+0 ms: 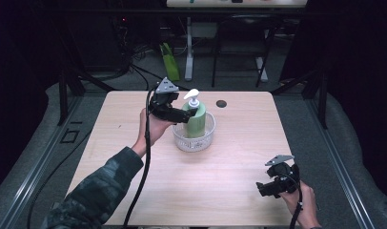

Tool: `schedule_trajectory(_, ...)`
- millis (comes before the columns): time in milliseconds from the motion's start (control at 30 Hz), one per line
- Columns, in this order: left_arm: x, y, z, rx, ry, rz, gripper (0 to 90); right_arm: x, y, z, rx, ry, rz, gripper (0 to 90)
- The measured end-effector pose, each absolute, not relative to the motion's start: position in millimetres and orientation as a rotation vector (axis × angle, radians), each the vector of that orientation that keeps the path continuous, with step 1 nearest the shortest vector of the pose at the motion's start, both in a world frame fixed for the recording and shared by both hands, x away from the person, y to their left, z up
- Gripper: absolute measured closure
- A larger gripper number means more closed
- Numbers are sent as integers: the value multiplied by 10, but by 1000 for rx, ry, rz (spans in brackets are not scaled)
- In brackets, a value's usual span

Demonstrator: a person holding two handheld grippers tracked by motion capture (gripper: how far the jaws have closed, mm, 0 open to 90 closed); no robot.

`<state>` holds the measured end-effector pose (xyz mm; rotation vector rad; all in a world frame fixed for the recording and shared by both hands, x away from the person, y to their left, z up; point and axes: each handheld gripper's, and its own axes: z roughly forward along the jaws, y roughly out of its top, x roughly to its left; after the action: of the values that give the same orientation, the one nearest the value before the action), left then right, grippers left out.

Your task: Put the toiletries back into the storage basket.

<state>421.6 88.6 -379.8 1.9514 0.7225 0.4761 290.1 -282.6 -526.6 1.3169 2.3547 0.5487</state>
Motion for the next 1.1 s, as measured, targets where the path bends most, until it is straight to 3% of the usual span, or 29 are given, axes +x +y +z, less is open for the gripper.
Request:
schedule_trajectory(367,3874,1195,-3868,2016,718,523,48,2896,-2825,-5258,1327,2347,554,18)
schedule_trajectory(600,3676,1337,-4061,2098,746,486,1,2891,-2803,-5240,1313,2347,552,18)
schedule_trajectory(1100,3417,1613,-4545,2176,829,417,0,2886,-2787,-5245,1316,2348,547,18)
